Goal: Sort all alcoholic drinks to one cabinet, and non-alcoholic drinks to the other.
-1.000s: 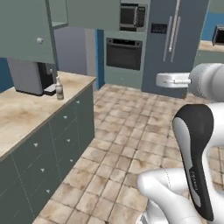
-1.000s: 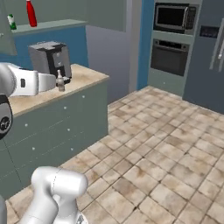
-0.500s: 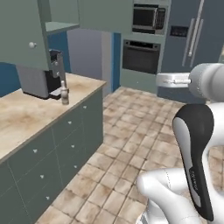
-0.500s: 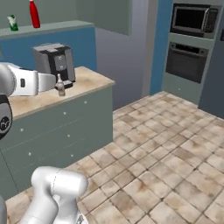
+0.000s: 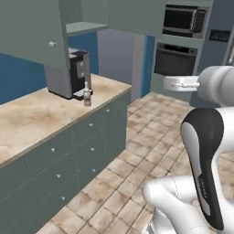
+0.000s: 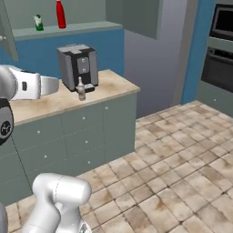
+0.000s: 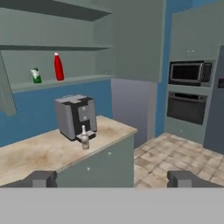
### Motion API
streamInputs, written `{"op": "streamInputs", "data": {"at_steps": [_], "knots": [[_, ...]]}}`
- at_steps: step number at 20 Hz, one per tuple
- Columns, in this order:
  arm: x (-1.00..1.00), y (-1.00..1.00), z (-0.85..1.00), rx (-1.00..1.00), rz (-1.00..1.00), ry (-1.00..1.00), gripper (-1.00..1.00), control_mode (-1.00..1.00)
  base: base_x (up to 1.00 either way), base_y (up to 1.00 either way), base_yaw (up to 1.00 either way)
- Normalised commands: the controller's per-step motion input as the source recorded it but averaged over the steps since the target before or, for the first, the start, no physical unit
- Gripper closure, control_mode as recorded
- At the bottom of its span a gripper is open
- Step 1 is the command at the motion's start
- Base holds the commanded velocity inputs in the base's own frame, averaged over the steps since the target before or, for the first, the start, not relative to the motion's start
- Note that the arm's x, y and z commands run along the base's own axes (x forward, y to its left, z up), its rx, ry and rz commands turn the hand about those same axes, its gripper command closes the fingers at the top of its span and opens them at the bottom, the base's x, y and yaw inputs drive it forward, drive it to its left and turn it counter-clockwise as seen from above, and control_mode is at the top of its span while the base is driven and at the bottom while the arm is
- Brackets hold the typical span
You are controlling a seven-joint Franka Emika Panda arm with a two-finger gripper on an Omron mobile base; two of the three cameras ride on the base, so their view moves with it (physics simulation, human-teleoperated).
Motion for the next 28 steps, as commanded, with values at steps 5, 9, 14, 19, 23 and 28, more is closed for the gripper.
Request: {"op": "streamInputs", "data": {"at_steps": [5, 9, 14, 19, 23, 28], "knots": [[0.0, 0.0, 0.0, 0.0, 0.0, 0.0, -1.0, 1.0, 0.38, -0.03, 0.34], [0.0, 0.0, 0.0, 0.0, 0.0, 0.0, -1.0, 1.0, 0.42, -0.21, 0.28], [0.0, 0.0, 0.0, 0.0, 0.0, 0.0, -1.0, 1.0, 0.44, -0.32, 0.24], [0.0, 0.0, 0.0, 0.0, 0.0, 0.0, -1.0, 1.0, 0.47, -0.37, 0.22], [0.0, 0.0, 0.0, 0.0, 0.0, 0.0, -1.0, 1.0, 0.48, -0.23, 0.21], [0.0, 0.0, 0.0, 0.0, 0.0, 0.0, -1.0, 1.0, 0.49, 0.0, 0.25]]}}
